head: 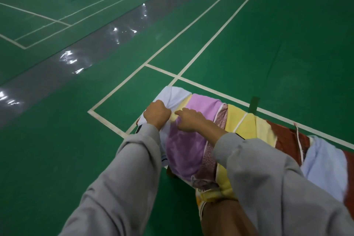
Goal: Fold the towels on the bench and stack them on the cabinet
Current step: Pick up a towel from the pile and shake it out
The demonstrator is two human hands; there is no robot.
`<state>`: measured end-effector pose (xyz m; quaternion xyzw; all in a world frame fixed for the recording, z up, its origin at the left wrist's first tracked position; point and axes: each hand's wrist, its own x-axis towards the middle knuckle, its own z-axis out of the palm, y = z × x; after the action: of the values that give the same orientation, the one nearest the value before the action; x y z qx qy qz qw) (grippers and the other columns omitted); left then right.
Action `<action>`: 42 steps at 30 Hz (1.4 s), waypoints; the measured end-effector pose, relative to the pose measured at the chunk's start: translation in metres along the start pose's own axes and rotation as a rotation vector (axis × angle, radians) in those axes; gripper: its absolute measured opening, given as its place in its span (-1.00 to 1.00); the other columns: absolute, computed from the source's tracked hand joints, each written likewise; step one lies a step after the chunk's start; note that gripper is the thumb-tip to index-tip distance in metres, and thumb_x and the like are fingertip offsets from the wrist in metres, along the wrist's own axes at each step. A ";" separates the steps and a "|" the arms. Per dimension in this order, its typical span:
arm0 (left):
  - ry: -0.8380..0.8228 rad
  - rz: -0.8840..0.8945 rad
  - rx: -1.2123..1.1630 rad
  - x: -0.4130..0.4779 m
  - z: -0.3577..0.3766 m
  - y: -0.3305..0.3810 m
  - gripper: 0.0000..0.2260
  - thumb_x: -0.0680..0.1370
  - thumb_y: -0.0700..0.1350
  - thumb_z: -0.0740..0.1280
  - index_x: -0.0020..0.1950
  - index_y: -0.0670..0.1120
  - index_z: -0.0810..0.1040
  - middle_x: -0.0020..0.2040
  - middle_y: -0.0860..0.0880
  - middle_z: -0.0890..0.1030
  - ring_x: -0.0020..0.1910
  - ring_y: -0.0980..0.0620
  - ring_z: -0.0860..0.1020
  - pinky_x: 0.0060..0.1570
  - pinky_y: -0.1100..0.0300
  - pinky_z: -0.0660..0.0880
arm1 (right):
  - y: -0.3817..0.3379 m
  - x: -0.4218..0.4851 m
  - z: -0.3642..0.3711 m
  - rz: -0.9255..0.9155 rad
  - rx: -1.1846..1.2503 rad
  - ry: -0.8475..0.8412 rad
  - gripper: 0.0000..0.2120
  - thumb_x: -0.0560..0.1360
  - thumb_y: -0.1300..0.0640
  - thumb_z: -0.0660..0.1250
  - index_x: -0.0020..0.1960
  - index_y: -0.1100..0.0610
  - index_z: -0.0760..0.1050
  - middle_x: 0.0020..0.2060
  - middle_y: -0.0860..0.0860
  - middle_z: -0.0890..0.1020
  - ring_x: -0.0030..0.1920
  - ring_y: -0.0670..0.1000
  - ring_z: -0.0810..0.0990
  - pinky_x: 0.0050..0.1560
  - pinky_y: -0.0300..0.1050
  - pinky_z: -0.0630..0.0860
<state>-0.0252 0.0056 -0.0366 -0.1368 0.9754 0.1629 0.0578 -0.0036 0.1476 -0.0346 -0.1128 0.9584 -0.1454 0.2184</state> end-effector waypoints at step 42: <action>0.327 0.876 -0.386 -0.163 -0.278 0.211 -0.51 0.50 0.33 0.30 -0.14 -0.12 0.55 -0.26 -0.04 0.55 -0.31 0.04 0.43 -0.31 0.10 0.31 | 0.019 -0.268 -0.289 -0.046 0.464 1.038 -0.83 0.51 0.01 0.36 -0.08 0.11 0.60 -0.10 0.18 0.68 -0.07 0.24 0.62 -0.21 -0.08 0.37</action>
<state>0.0517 0.1454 0.3141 0.2532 0.8896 0.3257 -0.1957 0.0987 0.3069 0.3112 0.0038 0.8802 -0.3933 -0.2655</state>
